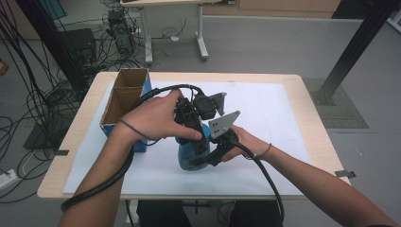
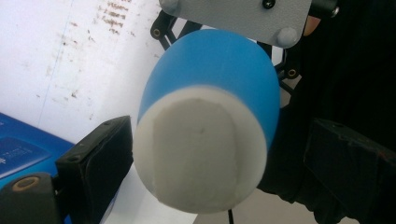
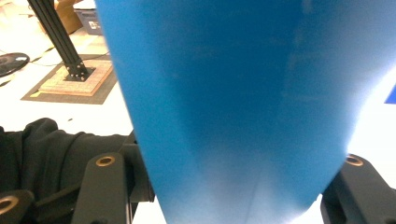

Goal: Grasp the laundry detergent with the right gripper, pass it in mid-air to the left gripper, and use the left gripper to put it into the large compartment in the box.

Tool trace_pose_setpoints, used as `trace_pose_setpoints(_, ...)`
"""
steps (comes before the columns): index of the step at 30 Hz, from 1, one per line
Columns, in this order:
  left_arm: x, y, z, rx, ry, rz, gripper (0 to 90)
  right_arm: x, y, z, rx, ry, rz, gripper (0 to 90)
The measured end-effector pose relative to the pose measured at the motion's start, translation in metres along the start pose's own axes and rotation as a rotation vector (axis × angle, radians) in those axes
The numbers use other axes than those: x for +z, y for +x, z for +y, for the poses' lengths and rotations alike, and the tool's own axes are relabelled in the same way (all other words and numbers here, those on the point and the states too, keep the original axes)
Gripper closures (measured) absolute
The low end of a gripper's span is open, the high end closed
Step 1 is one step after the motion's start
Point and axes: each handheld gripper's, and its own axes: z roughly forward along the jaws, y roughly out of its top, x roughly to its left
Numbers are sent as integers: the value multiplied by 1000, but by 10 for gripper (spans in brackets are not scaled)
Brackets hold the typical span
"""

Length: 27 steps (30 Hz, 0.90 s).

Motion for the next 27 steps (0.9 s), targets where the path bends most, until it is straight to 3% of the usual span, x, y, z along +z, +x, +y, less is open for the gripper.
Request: trace_pose_setpoints(27, 0, 0, -1, -4, -4, -4, 88, -3, 0, 0, -8, 0, -8, 409)
